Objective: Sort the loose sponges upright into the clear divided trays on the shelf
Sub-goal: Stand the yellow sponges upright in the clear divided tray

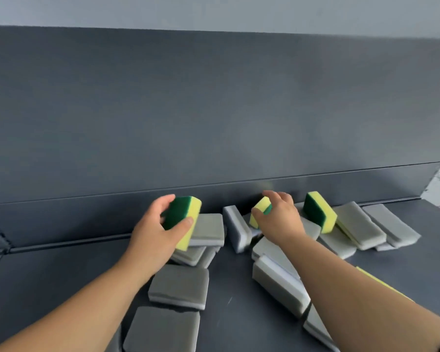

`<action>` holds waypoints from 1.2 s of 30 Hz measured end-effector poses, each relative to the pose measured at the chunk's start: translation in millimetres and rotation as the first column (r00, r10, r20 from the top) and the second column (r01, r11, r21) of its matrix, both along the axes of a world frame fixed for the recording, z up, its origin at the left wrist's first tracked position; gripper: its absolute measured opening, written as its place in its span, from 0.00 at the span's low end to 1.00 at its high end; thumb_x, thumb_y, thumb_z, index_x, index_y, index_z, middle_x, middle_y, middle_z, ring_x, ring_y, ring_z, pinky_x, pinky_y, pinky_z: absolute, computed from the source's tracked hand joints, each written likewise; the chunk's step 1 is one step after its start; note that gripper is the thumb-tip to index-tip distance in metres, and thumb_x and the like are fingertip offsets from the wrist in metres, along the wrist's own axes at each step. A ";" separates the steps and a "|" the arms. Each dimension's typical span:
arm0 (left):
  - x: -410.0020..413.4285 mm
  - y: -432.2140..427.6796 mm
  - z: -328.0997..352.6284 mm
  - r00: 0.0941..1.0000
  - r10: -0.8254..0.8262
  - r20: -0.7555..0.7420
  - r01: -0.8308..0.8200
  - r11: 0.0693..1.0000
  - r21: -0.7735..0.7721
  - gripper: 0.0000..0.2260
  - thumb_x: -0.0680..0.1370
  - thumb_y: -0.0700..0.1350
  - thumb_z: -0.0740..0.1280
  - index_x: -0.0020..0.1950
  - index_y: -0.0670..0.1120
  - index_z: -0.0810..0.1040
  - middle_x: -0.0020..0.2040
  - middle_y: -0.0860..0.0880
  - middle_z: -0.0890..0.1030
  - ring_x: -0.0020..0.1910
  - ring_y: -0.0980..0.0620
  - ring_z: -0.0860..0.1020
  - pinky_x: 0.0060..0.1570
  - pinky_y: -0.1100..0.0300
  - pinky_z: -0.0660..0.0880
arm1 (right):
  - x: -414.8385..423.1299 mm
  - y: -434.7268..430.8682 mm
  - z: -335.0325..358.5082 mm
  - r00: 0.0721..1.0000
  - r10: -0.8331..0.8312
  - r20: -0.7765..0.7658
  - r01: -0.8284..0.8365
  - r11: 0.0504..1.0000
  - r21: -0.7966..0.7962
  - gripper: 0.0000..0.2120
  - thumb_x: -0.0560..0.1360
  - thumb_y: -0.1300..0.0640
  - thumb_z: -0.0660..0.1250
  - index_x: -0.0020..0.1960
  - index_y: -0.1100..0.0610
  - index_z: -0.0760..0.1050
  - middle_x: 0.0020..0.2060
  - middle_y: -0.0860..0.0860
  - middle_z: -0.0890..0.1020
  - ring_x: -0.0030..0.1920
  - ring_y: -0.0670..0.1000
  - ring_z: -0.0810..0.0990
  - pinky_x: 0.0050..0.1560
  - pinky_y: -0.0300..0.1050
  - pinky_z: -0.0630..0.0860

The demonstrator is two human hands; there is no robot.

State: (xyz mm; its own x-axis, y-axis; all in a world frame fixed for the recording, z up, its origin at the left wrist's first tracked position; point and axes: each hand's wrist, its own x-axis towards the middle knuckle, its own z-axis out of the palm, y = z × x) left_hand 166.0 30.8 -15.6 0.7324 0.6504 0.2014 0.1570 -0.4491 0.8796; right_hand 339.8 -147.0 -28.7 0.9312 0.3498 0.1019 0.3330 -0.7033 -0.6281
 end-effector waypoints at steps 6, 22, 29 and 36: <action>8.5 -8.4 -12.9 0.997 0.025 0.072 -0.003 0.958 -0.285 0.17 0.74 0.48 0.71 0.60 0.59 0.74 0.57 0.61 0.79 0.58 0.61 0.77 0.58 0.57 0.74 | 28.8 26.6 -9.8 0.982 -0.141 -0.126 0.148 0.988 0.046 0.28 0.72 0.43 0.68 0.66 0.55 0.68 0.67 0.53 0.62 0.59 0.60 0.74 0.58 0.51 0.73; -77.4 29.7 14.3 0.961 0.150 0.232 0.051 0.730 -0.682 0.12 0.77 0.46 0.66 0.60 0.47 0.76 0.56 0.50 0.81 0.53 0.54 0.78 0.54 0.55 0.74 | -86.8 55.1 28.9 0.940 -0.191 -0.283 0.334 0.693 0.639 0.23 0.73 0.56 0.69 0.67 0.55 0.70 0.58 0.49 0.77 0.56 0.50 0.76 0.56 0.45 0.72; -230.2 114.2 33.5 0.935 0.239 0.262 0.174 0.336 -0.926 0.18 0.76 0.55 0.65 0.61 0.46 0.77 0.56 0.42 0.83 0.58 0.41 0.79 0.52 0.46 0.77 | -264.1 164.9 46.3 0.702 0.444 -0.557 0.307 0.517 0.799 0.03 0.76 0.66 0.65 0.48 0.61 0.76 0.42 0.54 0.82 0.42 0.50 0.80 0.45 0.43 0.75; -416.3 199.5 29.2 0.889 0.400 0.223 -0.012 0.507 -0.862 0.14 0.73 0.43 0.69 0.58 0.43 0.77 0.49 0.44 0.85 0.51 0.46 0.81 0.46 0.53 0.77 | -433.0 288.3 39.7 0.425 0.686 -0.590 0.127 0.600 0.790 0.09 0.77 0.66 0.62 0.53 0.60 0.78 0.40 0.52 0.86 0.44 0.52 0.82 0.44 0.44 0.76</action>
